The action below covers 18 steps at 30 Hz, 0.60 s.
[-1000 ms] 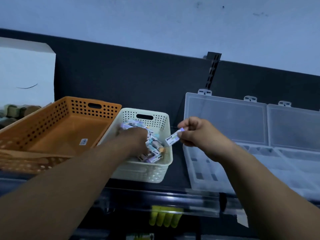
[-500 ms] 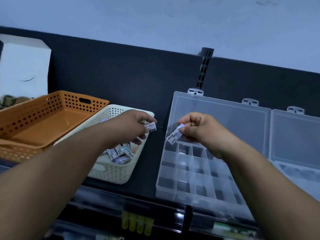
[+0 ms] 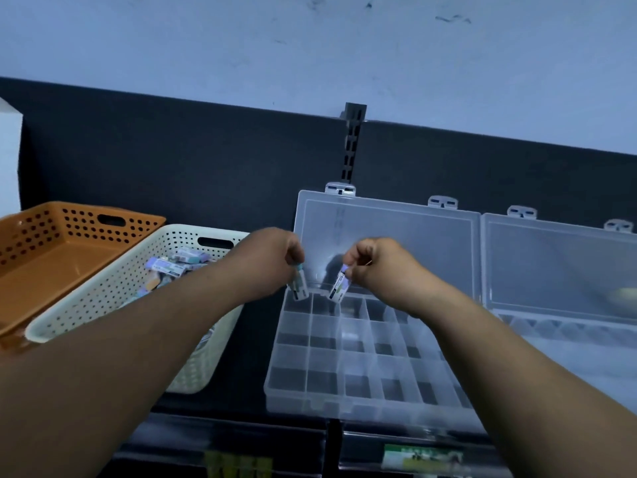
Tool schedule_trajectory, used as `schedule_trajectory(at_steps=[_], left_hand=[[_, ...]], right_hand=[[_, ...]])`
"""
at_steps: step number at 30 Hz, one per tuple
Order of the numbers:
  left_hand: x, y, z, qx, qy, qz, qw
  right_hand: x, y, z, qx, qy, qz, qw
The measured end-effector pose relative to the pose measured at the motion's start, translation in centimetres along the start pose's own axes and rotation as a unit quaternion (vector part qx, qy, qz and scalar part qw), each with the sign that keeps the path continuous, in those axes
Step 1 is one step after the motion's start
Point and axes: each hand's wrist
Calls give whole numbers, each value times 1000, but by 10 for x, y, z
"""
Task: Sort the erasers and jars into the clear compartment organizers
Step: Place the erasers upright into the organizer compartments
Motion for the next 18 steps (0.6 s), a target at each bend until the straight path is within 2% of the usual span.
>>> schedule_trajectory(at_steps=[6, 18], left_hand=[[17, 12, -7, 20, 76, -21, 997], [41, 36, -19, 45, 110, -60, 991]], right_hand=[[16, 14, 0, 2, -77, -24, 997], [40, 40, 9, 14, -128, -65, 990]])
Point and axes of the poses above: each hand's wrist, its own y-axis towards the middle knuckle, its own x-axis out of the palm, z = x × y, and after that the axes turned 5 degrees about -z, right-handed
